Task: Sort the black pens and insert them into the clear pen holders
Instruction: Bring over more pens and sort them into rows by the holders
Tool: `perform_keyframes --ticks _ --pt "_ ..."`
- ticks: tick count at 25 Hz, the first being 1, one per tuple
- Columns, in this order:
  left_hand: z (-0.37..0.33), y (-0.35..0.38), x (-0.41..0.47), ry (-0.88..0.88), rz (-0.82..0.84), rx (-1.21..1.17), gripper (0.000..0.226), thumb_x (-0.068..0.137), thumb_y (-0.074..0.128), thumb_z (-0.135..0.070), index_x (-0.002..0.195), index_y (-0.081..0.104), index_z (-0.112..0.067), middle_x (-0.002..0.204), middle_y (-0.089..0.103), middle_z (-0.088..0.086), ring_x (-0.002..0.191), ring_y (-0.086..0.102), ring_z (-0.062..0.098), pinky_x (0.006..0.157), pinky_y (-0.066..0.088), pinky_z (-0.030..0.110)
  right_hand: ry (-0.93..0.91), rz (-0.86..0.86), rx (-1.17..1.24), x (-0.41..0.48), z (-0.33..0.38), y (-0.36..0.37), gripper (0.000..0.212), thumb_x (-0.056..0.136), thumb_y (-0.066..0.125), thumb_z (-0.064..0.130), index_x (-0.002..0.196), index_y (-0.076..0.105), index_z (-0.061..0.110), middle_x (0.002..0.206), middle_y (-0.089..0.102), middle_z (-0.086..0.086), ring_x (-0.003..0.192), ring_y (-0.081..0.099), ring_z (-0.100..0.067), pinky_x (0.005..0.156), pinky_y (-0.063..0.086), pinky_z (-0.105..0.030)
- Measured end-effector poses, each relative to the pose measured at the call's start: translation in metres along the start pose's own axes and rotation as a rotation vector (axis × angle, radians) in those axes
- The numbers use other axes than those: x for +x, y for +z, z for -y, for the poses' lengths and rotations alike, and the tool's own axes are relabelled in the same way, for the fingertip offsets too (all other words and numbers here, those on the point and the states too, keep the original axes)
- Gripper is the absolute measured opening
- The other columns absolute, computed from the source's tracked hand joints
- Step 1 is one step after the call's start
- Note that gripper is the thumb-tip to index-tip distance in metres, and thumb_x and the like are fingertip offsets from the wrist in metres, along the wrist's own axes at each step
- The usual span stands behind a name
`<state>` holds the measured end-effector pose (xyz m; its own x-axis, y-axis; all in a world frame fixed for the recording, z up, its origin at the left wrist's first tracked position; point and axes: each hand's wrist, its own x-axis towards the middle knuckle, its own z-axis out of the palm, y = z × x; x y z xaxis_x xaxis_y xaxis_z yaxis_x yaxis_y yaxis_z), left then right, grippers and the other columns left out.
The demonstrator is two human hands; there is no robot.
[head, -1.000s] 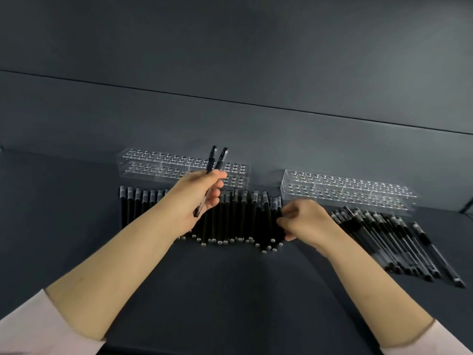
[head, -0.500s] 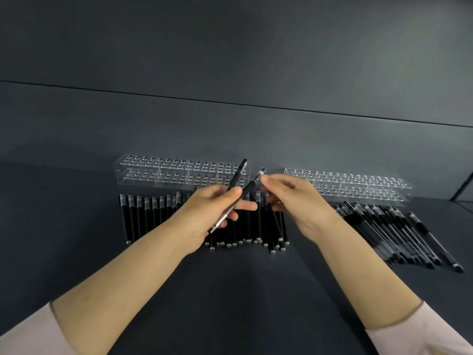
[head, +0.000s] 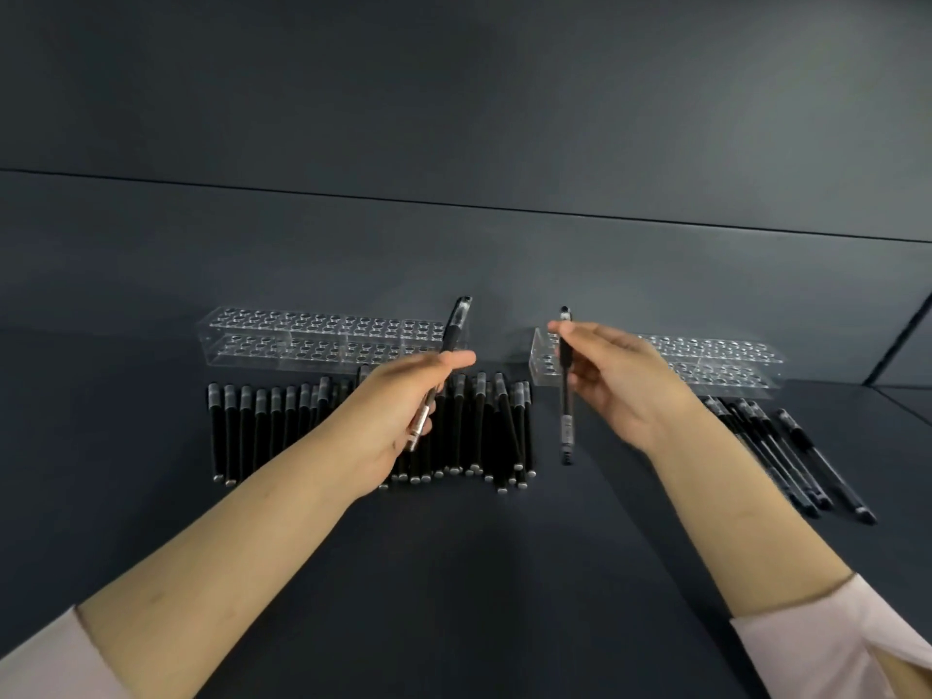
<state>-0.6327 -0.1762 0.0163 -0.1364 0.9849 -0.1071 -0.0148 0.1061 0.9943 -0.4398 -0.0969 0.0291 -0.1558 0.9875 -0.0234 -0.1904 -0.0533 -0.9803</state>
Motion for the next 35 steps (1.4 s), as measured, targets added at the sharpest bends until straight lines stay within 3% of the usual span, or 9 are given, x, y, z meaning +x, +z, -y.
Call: perform_keyframes --ticks 8,11,14,17,20,23,28,32,35 --pt "0.007 0.093 0.019 -0.013 0.057 -0.036 0.017 0.092 0.064 -0.015 0.108 0.064 -0.008 0.089 0.067 0.004 0.066 0.062 0.01 0.063 0.054 0.023 -0.007 -0.21 -0.342 0.007 0.021 -0.144 0.023 0.089 0.066 0.016 0.112 0.068 0.016 0.083 0.062 0.001 0.064 0.049 -0.006 0.055 0.044 -0.012" --pt "0.01 0.143 0.026 -0.043 0.092 0.026 0.033 0.09 0.068 -0.013 0.118 0.051 -0.011 0.093 0.067 0.007 0.068 0.067 0.013 0.066 0.057 0.026 0.025 -0.194 -0.494 0.008 0.022 -0.183 0.024 0.089 0.067 0.018 0.113 0.069 0.016 0.091 0.062 0.0 0.072 0.05 -0.009 0.057 0.045 -0.014" --pt "0.014 0.183 0.035 -0.028 0.102 0.117 0.063 0.089 0.069 -0.013 0.144 0.037 -0.012 0.093 0.066 0.007 0.071 0.069 0.015 0.067 0.06 0.028 -0.003 -0.159 -0.655 0.013 0.02 -0.202 0.026 0.088 0.069 0.018 0.114 0.069 0.012 0.088 0.064 0.0 0.073 0.053 -0.012 0.052 0.048 -0.015" --pt "0.017 0.208 0.041 0.063 0.062 0.347 0.08 0.09 0.069 -0.019 0.153 0.021 -0.026 0.085 0.068 0.001 0.064 0.07 0.011 0.062 0.058 0.022 0.018 -0.074 -0.756 0.015 0.018 -0.211 0.033 0.084 0.074 0.017 0.116 0.065 0.012 0.094 0.067 -0.011 0.07 0.061 -0.016 0.051 0.052 -0.016" --pt "0.019 0.219 0.046 0.194 0.033 0.612 0.056 0.094 0.062 -0.02 0.146 0.04 -0.024 0.09 0.068 0.001 0.06 0.064 0.008 0.052 0.051 0.013 0.035 0.01 -0.833 0.012 0.018 -0.213 0.032 0.084 0.073 0.012 0.114 0.066 0.013 0.092 0.065 -0.009 0.066 0.068 -0.018 0.061 0.054 -0.016" --pt "0.023 0.221 0.047 0.282 0.014 0.848 0.036 0.095 0.06 -0.029 0.131 0.057 -0.022 0.104 0.065 -0.003 0.068 0.058 0.002 0.059 0.043 0.014 -0.013 0.002 -0.887 0.008 0.015 -0.208 0.024 0.085 0.071 0.011 0.109 0.067 0.014 0.09 0.067 -0.006 0.061 0.07 -0.015 0.061 0.049 -0.014" --pt "0.028 0.205 0.048 0.338 0.029 0.955 0.037 0.092 0.065 -0.029 0.127 0.06 -0.019 0.106 0.059 -0.008 0.091 0.059 0.008 0.077 0.043 0.018 -0.084 -0.022 -1.004 0.008 0.012 -0.204 0.013 0.088 0.065 0.007 0.099 0.068 0.014 0.086 0.067 -0.001 0.055 0.066 -0.006 0.042 0.041 -0.007" --pt "0.029 0.199 0.052 0.376 0.058 0.954 0.037 0.09 0.067 -0.028 0.125 0.061 -0.019 0.11 0.056 -0.009 0.094 0.05 0.002 0.072 0.035 0.007 -0.083 0.019 -1.107 0.008 0.009 -0.203 0.012 0.087 0.067 0.006 0.097 0.069 0.012 0.079 0.066 0.003 0.052 0.065 -0.004 0.047 0.042 -0.008" --pt "0.027 0.2 0.054 0.39 0.069 0.961 0.035 0.089 0.068 -0.029 0.122 0.062 -0.019 0.112 0.058 -0.006 0.093 0.052 0.004 0.077 0.036 0.01 -0.167 0.013 -1.134 0.004 0.01 -0.201 0.015 0.086 0.069 0.016 0.101 0.068 0.016 0.085 0.063 0.005 0.066 0.062 -0.006 0.055 0.041 -0.01"
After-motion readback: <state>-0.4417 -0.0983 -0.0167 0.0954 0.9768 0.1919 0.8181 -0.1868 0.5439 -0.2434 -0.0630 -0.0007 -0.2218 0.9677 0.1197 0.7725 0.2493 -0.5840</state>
